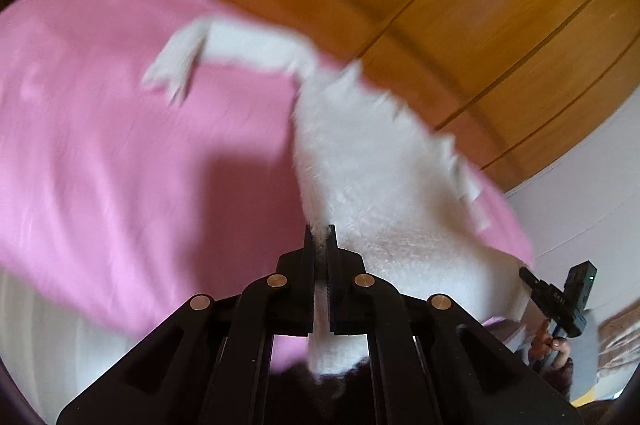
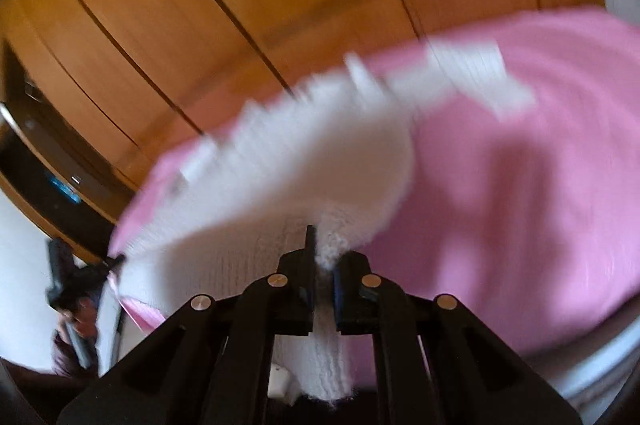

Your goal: Fold small clothes

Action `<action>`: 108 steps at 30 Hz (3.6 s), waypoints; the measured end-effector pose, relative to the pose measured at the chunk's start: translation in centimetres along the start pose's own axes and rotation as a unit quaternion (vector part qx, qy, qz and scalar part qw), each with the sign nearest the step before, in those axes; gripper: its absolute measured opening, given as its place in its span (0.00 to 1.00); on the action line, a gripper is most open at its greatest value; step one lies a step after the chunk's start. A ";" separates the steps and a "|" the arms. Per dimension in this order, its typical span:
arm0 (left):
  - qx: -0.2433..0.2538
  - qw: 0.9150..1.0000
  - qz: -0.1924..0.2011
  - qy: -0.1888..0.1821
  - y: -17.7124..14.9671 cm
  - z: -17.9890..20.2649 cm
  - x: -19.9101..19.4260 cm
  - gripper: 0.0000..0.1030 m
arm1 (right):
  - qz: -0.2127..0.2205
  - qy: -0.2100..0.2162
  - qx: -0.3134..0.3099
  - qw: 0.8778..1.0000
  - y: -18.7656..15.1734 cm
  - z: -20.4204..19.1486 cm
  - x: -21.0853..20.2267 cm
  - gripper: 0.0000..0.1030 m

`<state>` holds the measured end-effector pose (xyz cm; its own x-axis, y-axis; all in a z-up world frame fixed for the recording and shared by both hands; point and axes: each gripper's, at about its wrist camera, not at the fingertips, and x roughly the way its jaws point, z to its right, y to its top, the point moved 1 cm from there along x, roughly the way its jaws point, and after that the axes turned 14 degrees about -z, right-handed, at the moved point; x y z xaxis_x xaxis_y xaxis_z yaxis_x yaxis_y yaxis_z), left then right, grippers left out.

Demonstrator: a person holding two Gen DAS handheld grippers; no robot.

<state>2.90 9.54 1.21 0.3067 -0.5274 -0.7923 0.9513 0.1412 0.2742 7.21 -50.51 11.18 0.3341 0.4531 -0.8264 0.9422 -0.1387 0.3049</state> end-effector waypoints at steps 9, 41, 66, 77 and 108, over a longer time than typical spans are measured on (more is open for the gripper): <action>-0.006 0.997 -0.043 0.071 -2.3 -3.0 6.8 0.23 | -0.081 -0.047 0.053 0.994 -3.4 3.8 7.1 0.32; -0.215 0.970 0.086 0.080 15.9 -13.5 6.0 0.54 | -0.037 -0.054 -0.136 0.989 1.9 -14.1 21.2 0.76; -0.214 0.931 0.103 0.278 18.5 -23.1 -6.3 0.12 | -0.033 -0.090 -0.171 0.981 1.6 -15.2 22.4 0.86; -0.186 0.927 0.196 0.259 14.7 -20.4 -9.7 0.54 | -0.061 -0.057 -0.165 0.983 6.0 -16.2 22.0 0.76; 0.067 0.969 0.013 0.239 21.8 -20.8 1.7 0.05 | -0.227 -0.079 -0.469 0.850 23.5 -34.8 46.5 0.13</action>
<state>24.89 29.16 -5.52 0.3403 -0.0733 -0.9374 0.9403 0.0226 0.3396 44.03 -2.07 -3.65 0.0095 0.1391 -0.9902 0.5670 0.8150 0.1200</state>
